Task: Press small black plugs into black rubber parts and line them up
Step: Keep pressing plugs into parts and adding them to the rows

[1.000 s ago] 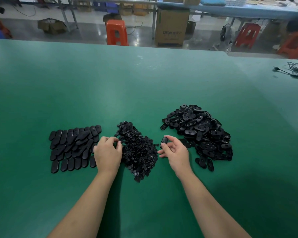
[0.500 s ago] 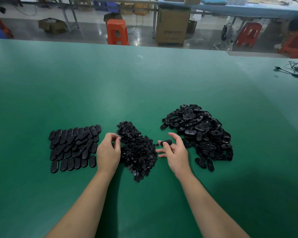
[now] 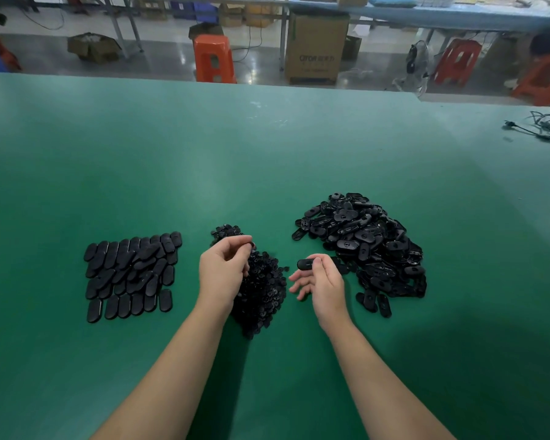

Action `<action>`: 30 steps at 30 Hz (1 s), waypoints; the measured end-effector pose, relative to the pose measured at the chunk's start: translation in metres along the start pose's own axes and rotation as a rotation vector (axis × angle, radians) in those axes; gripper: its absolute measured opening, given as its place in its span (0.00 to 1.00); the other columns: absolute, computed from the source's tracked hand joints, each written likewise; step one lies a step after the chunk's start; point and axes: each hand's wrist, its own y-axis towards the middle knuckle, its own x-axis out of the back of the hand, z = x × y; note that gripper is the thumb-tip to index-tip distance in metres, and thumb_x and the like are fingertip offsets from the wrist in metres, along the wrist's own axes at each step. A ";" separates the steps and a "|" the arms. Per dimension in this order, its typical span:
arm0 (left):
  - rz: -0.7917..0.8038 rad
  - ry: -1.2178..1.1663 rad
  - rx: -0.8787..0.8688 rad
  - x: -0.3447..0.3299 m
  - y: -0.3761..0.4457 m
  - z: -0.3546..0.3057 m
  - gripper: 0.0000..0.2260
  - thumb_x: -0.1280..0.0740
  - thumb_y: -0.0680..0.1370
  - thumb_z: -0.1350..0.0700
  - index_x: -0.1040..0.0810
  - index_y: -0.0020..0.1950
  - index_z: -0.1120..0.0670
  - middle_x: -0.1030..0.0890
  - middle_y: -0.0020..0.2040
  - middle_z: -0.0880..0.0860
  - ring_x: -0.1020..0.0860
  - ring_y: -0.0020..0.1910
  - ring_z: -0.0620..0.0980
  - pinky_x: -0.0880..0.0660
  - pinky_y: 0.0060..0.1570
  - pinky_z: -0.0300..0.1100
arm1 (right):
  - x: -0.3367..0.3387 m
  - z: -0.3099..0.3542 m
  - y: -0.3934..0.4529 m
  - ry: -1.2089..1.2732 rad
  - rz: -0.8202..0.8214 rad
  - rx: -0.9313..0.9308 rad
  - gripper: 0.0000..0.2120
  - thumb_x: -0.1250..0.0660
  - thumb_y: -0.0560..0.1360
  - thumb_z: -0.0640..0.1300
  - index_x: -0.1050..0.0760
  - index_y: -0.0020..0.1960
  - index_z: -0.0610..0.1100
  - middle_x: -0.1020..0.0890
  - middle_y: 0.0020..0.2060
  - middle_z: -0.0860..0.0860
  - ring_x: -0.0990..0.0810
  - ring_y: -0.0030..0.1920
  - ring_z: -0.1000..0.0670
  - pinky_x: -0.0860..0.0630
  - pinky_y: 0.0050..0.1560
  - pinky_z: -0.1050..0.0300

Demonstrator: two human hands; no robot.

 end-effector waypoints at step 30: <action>0.294 0.375 -0.081 -0.037 -0.012 -0.007 0.10 0.31 0.80 0.59 0.14 0.50 0.43 0.19 0.41 0.43 0.24 0.33 0.41 0.26 0.40 0.37 | -0.003 -0.003 0.000 -0.151 -0.039 0.072 0.14 0.40 0.83 0.36 0.23 0.53 0.53 0.13 0.42 0.51 0.21 0.30 0.52 0.24 0.29 0.59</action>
